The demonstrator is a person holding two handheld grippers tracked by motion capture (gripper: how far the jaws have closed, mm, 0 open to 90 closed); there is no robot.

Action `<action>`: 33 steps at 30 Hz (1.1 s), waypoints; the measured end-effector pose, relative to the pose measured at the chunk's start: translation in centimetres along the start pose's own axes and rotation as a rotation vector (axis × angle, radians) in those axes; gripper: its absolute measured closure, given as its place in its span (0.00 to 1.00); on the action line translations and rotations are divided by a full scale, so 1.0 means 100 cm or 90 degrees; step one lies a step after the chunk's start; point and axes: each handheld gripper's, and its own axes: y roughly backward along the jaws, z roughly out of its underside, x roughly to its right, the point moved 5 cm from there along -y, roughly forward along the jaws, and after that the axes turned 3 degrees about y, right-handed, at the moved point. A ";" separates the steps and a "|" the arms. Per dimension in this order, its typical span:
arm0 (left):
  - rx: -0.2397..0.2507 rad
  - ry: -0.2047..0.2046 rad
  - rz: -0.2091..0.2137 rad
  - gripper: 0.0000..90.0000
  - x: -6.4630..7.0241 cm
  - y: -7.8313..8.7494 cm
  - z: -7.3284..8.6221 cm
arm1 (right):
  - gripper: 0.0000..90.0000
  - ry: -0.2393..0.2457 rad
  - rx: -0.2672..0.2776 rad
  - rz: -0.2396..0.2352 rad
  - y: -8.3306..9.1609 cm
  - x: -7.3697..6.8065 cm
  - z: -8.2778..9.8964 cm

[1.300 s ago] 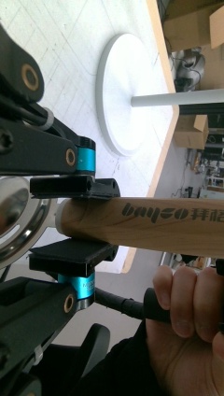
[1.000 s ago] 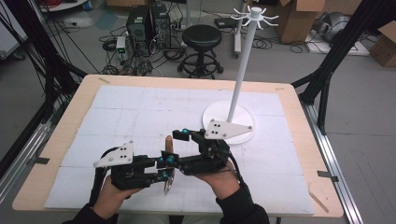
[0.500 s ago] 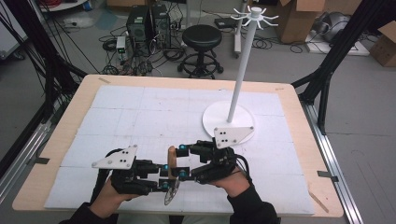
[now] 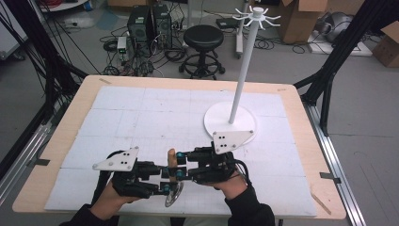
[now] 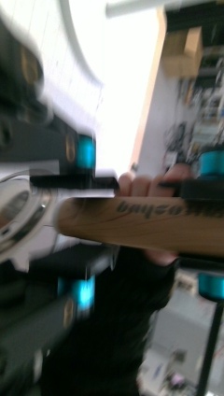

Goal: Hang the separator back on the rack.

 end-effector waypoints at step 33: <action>-0.027 0.002 -0.214 0.68 -0.010 -0.007 0.006 | 0.78 -0.051 0.034 0.329 -0.010 0.003 0.005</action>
